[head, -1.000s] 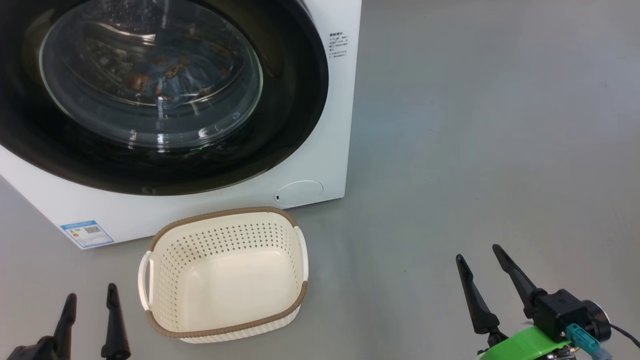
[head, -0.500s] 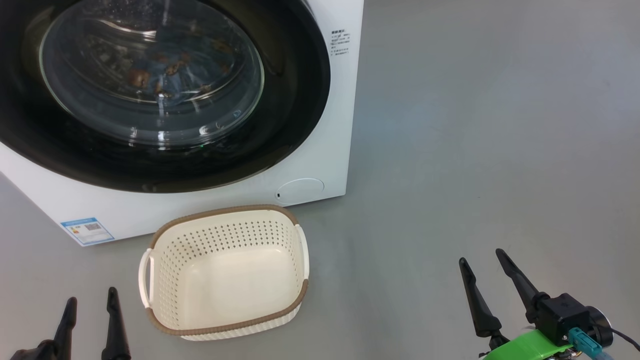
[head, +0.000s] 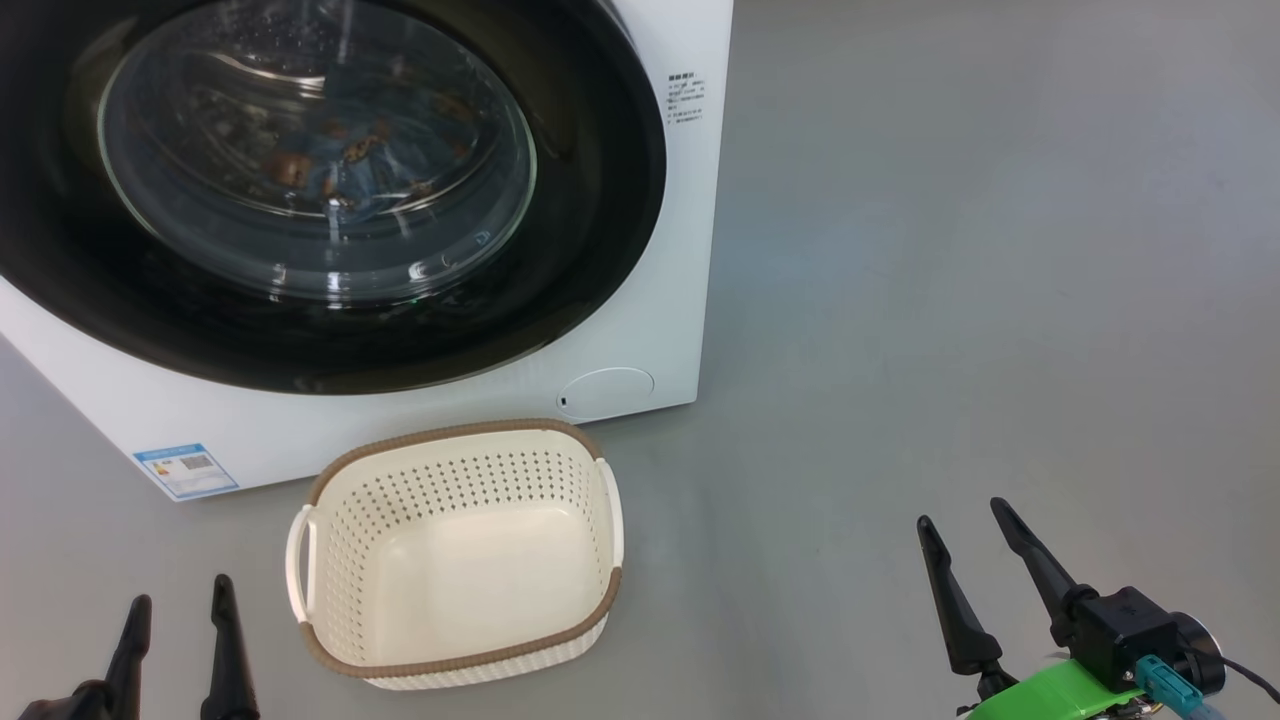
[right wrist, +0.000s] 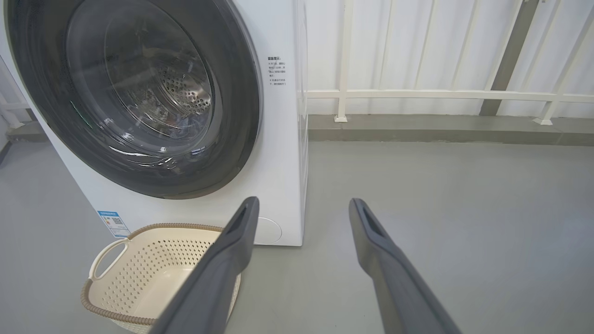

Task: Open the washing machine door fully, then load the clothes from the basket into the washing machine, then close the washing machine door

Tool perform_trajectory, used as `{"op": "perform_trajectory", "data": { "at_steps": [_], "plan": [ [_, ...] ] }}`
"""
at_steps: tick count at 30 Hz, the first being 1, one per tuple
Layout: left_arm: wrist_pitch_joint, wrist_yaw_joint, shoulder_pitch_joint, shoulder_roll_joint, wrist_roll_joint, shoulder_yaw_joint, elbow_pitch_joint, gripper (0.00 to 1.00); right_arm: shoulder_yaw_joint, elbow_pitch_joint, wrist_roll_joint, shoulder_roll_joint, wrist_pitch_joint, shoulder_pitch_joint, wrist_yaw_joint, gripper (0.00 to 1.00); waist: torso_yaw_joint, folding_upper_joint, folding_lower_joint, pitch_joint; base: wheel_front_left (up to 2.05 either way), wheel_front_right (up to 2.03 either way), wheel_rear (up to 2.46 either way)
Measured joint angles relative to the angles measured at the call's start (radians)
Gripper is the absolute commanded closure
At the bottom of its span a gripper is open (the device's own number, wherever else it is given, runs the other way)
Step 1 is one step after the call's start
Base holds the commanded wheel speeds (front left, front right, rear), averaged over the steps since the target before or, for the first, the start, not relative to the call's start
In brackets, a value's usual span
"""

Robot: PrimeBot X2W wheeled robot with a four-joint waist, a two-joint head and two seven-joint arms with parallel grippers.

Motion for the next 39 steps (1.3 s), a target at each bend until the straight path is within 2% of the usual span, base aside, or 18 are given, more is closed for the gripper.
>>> {"op": "perform_trajectory", "data": {
  "at_steps": [32, 33, 39],
  "plan": [
    [0.0, 0.0, 0.009, -0.008, 0.0, 0.017, 0.004, 0.0, 0.011, 0.012, 0.002, -0.013, 0.0, 0.019, 0.0, 0.0, 0.043, 0.0, 0.0, -0.056, 0.0, 0.0, 0.0],
    [0.0, 0.0, 0.009, -0.008, 0.0, 0.018, 0.004, 1.0, 0.011, 0.012, 0.003, -0.013, 0.0, 0.019, 0.0, 1.0, 0.043, 0.0, 0.0, -0.056, 0.0, 0.0, 0.0],
    [0.002, 0.0, 0.026, -0.044, -0.003, 0.007, 0.072, 1.0, 0.011, 0.087, 0.011, -0.006, 0.003, 0.042, 0.0, 1.0, 0.044, 0.0, 0.0, -0.056, 0.0, 0.0, 0.0]
  ]
}}
